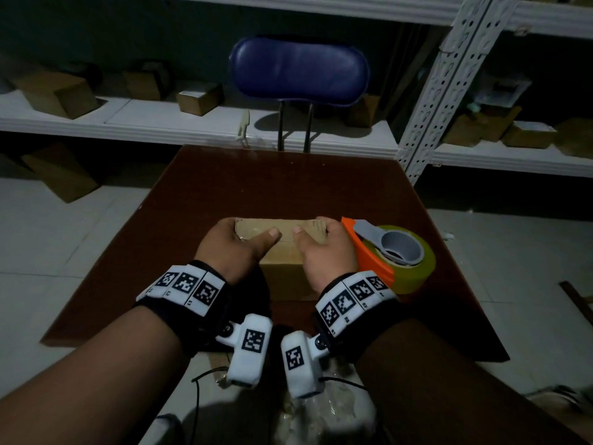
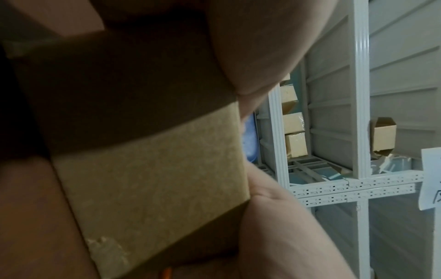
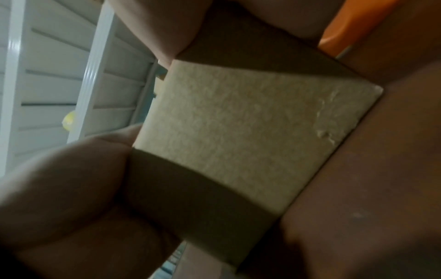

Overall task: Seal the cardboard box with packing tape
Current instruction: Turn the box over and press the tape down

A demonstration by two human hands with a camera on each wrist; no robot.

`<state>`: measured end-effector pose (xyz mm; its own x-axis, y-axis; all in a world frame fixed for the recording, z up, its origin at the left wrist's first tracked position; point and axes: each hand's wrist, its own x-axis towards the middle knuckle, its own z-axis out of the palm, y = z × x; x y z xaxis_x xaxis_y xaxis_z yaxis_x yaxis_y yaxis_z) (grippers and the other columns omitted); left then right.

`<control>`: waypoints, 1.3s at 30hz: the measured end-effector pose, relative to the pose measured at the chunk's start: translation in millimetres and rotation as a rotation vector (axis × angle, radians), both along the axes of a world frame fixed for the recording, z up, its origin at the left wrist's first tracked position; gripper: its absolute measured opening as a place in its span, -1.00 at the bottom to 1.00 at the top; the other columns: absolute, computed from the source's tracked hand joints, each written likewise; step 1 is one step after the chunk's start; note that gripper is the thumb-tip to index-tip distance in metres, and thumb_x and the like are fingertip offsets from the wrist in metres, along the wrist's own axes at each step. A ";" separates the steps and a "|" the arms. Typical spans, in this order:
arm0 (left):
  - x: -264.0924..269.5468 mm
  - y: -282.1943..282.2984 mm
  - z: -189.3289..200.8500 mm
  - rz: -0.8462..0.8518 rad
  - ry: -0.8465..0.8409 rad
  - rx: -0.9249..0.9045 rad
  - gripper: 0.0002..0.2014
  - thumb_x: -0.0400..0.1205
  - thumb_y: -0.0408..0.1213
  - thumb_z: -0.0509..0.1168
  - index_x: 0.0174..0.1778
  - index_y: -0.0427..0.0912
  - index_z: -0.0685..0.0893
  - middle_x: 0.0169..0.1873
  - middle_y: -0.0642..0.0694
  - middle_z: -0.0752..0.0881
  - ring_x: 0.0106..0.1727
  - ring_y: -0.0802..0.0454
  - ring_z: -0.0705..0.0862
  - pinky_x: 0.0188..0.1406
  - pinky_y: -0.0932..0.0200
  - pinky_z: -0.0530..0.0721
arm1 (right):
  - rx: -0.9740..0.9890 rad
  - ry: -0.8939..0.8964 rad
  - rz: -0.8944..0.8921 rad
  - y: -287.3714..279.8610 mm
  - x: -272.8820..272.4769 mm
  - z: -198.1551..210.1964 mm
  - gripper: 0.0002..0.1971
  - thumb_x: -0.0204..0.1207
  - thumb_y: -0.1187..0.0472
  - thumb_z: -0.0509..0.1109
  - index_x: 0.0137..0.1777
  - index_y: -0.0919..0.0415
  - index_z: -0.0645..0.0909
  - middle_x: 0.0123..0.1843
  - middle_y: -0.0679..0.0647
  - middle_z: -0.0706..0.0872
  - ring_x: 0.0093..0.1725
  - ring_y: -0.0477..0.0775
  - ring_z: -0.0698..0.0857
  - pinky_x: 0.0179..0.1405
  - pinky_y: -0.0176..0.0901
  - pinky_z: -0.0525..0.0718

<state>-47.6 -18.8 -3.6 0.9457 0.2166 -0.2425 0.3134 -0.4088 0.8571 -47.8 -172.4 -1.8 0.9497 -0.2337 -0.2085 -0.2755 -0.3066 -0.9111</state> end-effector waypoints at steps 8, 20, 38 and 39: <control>3.3 2.3 -2.2 0.032 0.034 -0.071 -0.39 0.67 0.17 0.25 0.54 -0.13 0.45 0.44 -0.21 0.60 0.41 -0.27 0.59 0.45 -0.25 0.54 | -0.020 0.003 0.009 -2.5 4.2 1.9 -0.64 0.76 0.04 0.25 0.50 0.03 0.56 0.42 0.02 0.67 0.40 0.15 0.64 0.38 0.03 0.59; -3.9 9.8 9.0 -0.112 0.022 -0.334 -0.53 0.55 0.18 0.40 0.25 -0.05 0.62 0.03 0.09 0.77 0.05 0.06 0.74 0.01 0.11 0.59 | 0.107 0.047 0.113 -11.2 7.2 5.3 -0.36 0.72 -0.25 0.14 0.71 0.06 0.34 0.70 0.00 0.41 0.66 0.10 0.38 0.68 0.13 0.26; 1.7 24.9 10.9 -0.262 0.042 -0.397 -0.83 0.66 -0.36 0.35 0.15 -0.13 0.72 -0.10 0.02 0.89 -0.07 0.10 0.85 -0.08 0.24 0.74 | 0.292 0.036 0.206 -24.0 24.4 -29.0 0.10 0.17 -0.26 0.49 0.74 -0.02 0.16 0.68 0.06 0.46 0.63 0.13 0.47 0.60 0.31 0.44; 0.7 26.6 12.8 -0.257 0.060 -0.403 -0.81 0.66 -0.37 0.35 0.17 -0.13 0.73 -0.09 0.00 0.89 -0.05 0.07 0.85 -0.13 0.26 0.74 | 0.336 0.040 0.188 -24.9 24.3 -28.3 0.05 0.22 -0.18 0.51 0.74 0.02 0.19 0.67 0.08 0.47 0.62 0.14 0.49 0.59 0.30 0.45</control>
<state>-46.9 7.9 9.1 0.9380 -0.1443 -0.3151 0.2997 -0.1188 0.9466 -23.5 -197.3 -30.1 0.9590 0.0318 -0.2817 -0.2804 -0.0413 -0.9590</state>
